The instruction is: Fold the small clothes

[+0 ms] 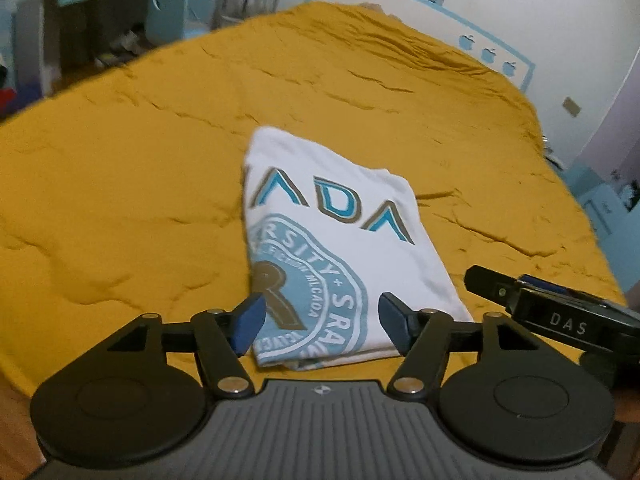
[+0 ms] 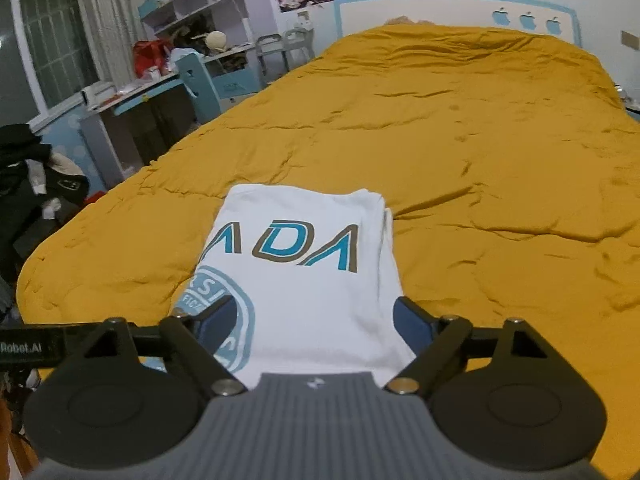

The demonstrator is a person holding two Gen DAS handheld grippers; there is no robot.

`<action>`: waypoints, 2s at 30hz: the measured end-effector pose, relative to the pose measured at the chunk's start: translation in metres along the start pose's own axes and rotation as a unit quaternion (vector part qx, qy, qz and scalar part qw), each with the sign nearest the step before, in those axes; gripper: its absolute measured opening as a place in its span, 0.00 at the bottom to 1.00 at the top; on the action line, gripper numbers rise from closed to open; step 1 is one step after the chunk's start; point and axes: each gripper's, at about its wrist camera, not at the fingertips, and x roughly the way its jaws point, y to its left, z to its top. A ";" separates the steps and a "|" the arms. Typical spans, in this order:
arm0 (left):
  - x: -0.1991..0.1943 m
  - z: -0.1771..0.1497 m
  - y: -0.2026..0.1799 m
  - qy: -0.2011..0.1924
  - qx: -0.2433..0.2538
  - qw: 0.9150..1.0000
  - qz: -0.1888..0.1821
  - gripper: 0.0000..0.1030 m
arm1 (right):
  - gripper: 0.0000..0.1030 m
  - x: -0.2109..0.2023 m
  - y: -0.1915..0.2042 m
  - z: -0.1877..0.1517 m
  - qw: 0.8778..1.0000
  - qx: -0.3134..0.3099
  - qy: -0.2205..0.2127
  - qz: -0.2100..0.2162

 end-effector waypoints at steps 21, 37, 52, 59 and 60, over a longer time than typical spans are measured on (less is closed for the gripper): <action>-0.027 -0.019 -0.019 0.022 0.021 0.997 0.067 0.78 | 0.79 -0.043 0.035 -0.023 0.998 -0.011 0.039 -0.051; -0.027 -0.019 -0.020 0.029 0.024 0.997 0.066 0.78 | 0.79 -0.043 0.039 -0.023 0.997 -0.023 0.044 -0.052; -0.029 -0.018 -0.021 0.029 0.023 0.997 0.066 0.78 | 0.79 -0.044 0.043 -0.022 0.997 -0.032 0.044 -0.061; -0.028 -0.018 -0.022 0.032 0.025 0.997 0.060 0.77 | 0.79 -0.044 0.041 -0.022 0.996 -0.030 0.047 -0.068; -0.028 -0.018 -0.022 0.033 0.026 0.997 0.060 0.77 | 0.79 -0.044 0.041 -0.022 0.996 -0.030 0.048 -0.068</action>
